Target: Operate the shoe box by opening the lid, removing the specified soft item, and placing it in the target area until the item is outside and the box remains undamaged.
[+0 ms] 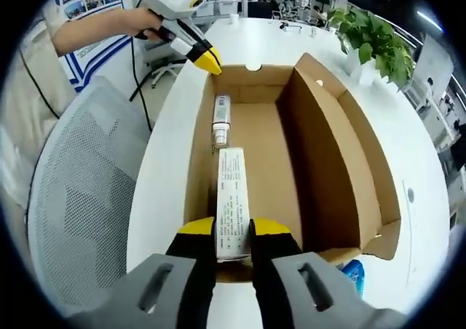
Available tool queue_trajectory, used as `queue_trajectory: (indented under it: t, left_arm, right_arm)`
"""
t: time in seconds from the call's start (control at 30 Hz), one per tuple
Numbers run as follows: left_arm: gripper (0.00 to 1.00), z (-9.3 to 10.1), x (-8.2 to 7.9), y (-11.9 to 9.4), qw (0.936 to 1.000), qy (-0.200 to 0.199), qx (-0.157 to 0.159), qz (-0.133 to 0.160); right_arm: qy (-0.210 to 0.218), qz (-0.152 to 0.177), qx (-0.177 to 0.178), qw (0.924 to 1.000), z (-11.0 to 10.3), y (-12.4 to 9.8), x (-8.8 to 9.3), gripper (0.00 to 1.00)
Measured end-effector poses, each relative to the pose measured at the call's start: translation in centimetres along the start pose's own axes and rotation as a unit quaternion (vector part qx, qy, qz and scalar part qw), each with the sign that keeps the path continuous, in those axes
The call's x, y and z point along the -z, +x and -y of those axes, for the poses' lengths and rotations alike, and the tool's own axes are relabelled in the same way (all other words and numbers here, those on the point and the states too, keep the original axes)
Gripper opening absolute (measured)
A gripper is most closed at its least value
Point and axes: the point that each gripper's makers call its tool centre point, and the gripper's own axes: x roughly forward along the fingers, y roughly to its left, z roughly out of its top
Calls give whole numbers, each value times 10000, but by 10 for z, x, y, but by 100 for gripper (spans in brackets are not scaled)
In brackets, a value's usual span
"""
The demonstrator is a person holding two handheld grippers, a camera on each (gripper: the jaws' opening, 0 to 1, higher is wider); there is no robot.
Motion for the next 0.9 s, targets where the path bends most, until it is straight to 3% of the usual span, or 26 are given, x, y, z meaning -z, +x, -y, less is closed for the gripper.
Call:
queue_trajectory:
  t: [0.5, 0.9]
  left_arm:
    - [2, -2, 1, 0, 9999, -54, -62, 66]
    - [2, -4, 0, 1, 9999, -62, -81, 72]
  right_arm:
    - [-28, 295, 199, 9994, 2, -22, -19, 14]
    - [9, 770, 324, 9965, 16, -54, -48, 14]
